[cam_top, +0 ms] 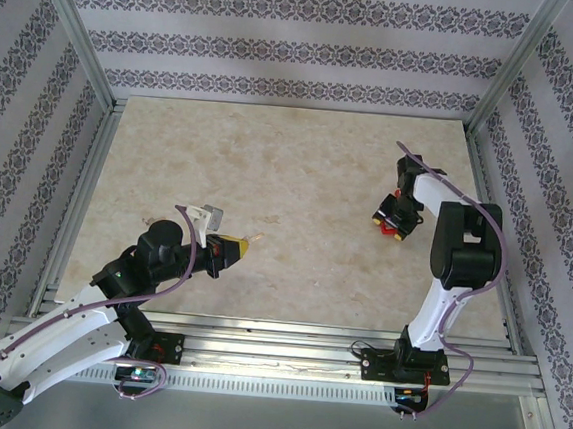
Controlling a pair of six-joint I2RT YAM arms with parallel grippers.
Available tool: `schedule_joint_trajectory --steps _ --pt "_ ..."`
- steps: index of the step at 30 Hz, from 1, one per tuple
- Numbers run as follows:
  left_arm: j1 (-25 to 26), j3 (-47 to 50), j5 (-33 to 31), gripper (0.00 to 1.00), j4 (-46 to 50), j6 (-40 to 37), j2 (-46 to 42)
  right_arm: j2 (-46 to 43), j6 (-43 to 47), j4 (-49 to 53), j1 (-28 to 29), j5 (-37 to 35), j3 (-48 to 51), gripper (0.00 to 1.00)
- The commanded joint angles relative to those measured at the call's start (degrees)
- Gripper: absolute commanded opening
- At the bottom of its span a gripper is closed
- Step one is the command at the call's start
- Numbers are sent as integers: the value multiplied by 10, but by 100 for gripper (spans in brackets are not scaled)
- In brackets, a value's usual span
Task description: Unlock with the key
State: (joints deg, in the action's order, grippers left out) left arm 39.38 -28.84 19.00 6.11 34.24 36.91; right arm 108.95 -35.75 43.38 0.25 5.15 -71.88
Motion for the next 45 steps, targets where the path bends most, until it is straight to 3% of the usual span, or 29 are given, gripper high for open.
schedule_joint_trajectory --steps 1,4,6,10,14,28,45 --pt "7 -1 -3 0 10 -12 -5 -17 104 22 24 -20 6 49" --pt "7 -2 -4 0 10 -13 -4 -16 167 42 54 -25 4 49" --pt "7 -2 -3 0 7 -11 -3 -22 185 46 66 -32 9 57" --pt "7 2 1 0 5 -7 -3 -49 165 46 67 -46 24 74" --pt "7 4 3 0 1 -5 -2 -69 124 41 66 -41 26 80" --pt "7 9 1 0 0 0 -8 -44 -18 -9 53 -11 38 78" --pt "7 12 -1 0 1 -1 -10 -22 -60 -40 54 1 52 70"
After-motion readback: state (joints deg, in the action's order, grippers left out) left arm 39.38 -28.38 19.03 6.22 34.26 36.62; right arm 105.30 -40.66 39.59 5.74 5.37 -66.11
